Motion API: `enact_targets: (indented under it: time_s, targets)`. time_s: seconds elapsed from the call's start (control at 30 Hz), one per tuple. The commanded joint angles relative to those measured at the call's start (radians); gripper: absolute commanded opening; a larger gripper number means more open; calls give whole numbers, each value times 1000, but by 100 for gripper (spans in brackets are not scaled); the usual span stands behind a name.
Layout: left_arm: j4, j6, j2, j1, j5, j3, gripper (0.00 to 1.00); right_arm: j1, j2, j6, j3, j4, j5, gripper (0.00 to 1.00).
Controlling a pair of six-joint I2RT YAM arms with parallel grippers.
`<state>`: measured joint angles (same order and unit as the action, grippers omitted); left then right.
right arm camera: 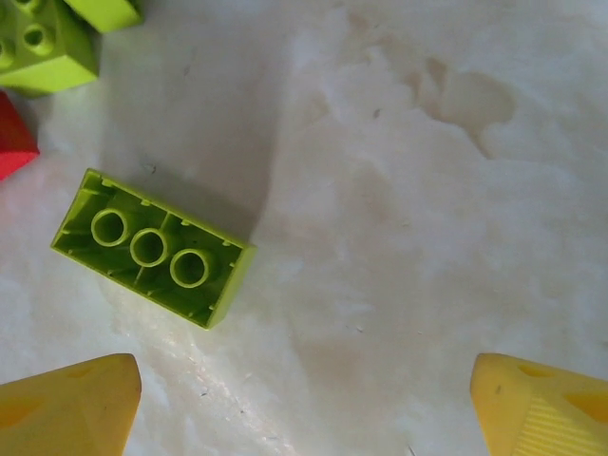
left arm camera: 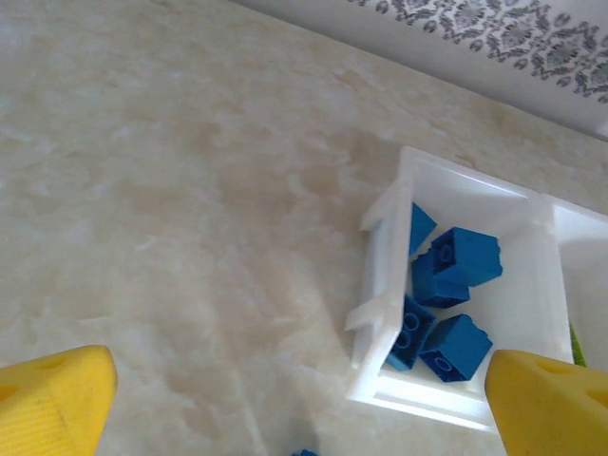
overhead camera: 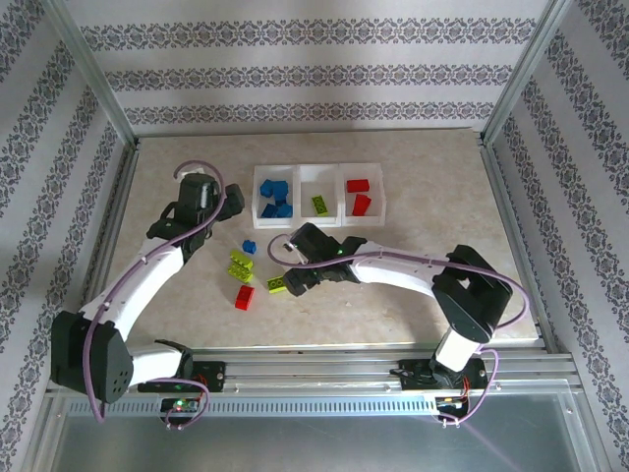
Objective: Sort the legos into containers by color
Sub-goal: Pick up the lego from the bottom-center of the table.
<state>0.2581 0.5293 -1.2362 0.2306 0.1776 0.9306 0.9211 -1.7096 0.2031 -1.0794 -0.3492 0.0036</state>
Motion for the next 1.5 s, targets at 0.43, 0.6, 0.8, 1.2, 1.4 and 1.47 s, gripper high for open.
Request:
enact_targets:
  time_s: [0.43, 0.6, 0.8, 1.2, 1.4, 1.47]
  targets:
    - [19, 78, 77, -102, -51, -132, 100, 49, -199, -144, -199, -142, -30, 87]
    - [15, 80, 83, -125, -69, -139, 100, 51, -241, -161, -230, -141, -36, 85]
    - [7, 91, 93, -145, -88, -159, 100, 51, -280, -161, -257, -129, -32, 83]
    - [17, 90, 98, -162, -107, -173, 100, 39, -358, -131, -331, -135, -8, 57]
    - [36, 80, 99, -168, -101, -172, 100, 33, -341, -114, -312, -132, -4, 39]
    - [38, 79, 98, -170, -100, -171, 100, 29, -324, -104, -302, -127, 1, 34]
